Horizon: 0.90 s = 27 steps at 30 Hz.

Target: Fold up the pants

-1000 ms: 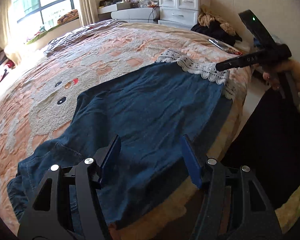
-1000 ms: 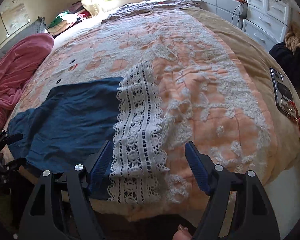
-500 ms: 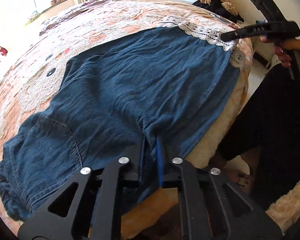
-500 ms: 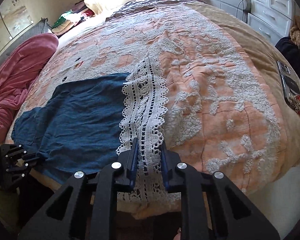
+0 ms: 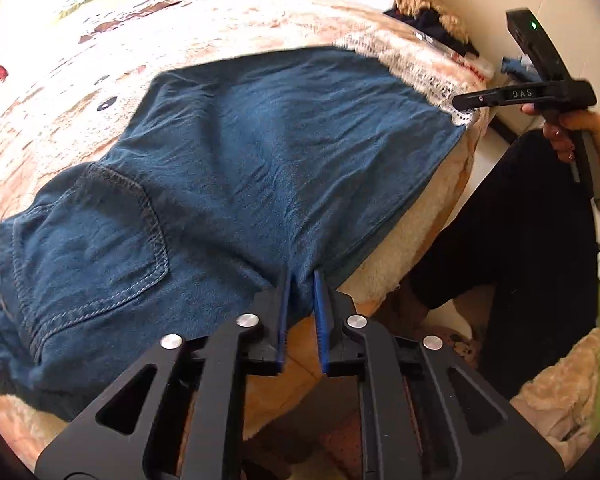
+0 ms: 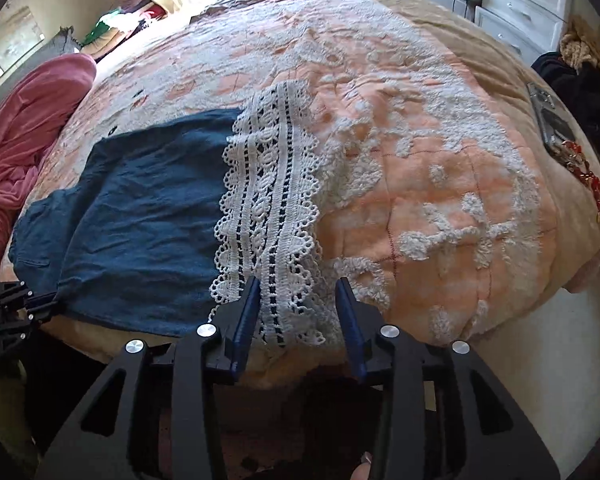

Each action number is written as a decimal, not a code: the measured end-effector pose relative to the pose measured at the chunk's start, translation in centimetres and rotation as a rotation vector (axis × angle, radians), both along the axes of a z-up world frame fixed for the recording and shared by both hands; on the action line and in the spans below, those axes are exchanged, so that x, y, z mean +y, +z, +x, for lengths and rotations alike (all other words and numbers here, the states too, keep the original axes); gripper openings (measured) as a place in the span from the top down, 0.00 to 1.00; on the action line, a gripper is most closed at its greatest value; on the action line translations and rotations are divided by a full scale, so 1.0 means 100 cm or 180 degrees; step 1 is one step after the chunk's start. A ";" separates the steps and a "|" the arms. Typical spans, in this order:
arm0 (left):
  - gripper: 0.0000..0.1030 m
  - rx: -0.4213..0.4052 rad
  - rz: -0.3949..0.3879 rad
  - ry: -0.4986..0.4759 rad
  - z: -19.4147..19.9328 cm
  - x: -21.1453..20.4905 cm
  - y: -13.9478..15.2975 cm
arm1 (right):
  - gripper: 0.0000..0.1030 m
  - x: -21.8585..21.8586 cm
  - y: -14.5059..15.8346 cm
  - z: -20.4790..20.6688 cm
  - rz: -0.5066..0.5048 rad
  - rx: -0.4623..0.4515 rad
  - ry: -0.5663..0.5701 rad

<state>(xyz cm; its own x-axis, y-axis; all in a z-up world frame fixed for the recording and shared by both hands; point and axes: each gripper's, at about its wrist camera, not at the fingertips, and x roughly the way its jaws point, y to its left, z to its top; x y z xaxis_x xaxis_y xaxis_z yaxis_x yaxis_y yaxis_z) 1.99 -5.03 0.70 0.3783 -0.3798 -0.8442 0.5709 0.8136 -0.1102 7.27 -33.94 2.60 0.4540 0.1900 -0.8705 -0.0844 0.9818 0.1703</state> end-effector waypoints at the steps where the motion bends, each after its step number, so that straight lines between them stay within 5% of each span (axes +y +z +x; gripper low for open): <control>1: 0.82 -0.0027 -0.0047 0.0059 -0.003 0.003 0.004 | 0.54 0.000 0.008 -0.005 -0.0061 -0.0107 -0.0033; 2: 0.69 -0.0065 -0.0107 0.0135 -0.006 0.008 0.010 | 0.53 0.000 0.018 -0.009 -0.0084 -0.0254 -0.0053; 7: 0.52 -0.0354 -0.0418 0.0804 -0.023 0.060 0.046 | 0.38 0.031 0.048 -0.004 0.0023 -0.0656 0.0282; 12: 0.45 -0.0449 -0.0175 0.1707 -0.027 0.122 0.056 | 0.38 0.095 0.044 0.023 -0.0105 -0.0774 0.0807; 16: 0.32 -0.0287 -0.0056 0.2208 -0.015 0.160 0.046 | 0.38 0.125 0.021 0.034 -0.0107 -0.0654 0.0934; 20: 0.33 -0.0053 -0.0220 0.2370 0.002 0.169 0.031 | 0.38 0.134 -0.001 0.031 -0.0188 -0.0487 0.1027; 21: 0.39 -0.0046 -0.0228 0.2354 0.005 0.168 0.028 | 0.38 0.135 -0.003 0.028 -0.0233 -0.0493 0.1035; 22: 0.67 -0.0033 -0.0213 0.2360 0.008 0.166 0.024 | 0.38 0.134 -0.004 0.028 -0.0251 -0.0499 0.1025; 27: 0.67 -0.0075 -0.0190 0.2465 0.003 0.176 0.028 | 0.38 0.119 -0.008 0.025 -0.0390 -0.0505 0.0827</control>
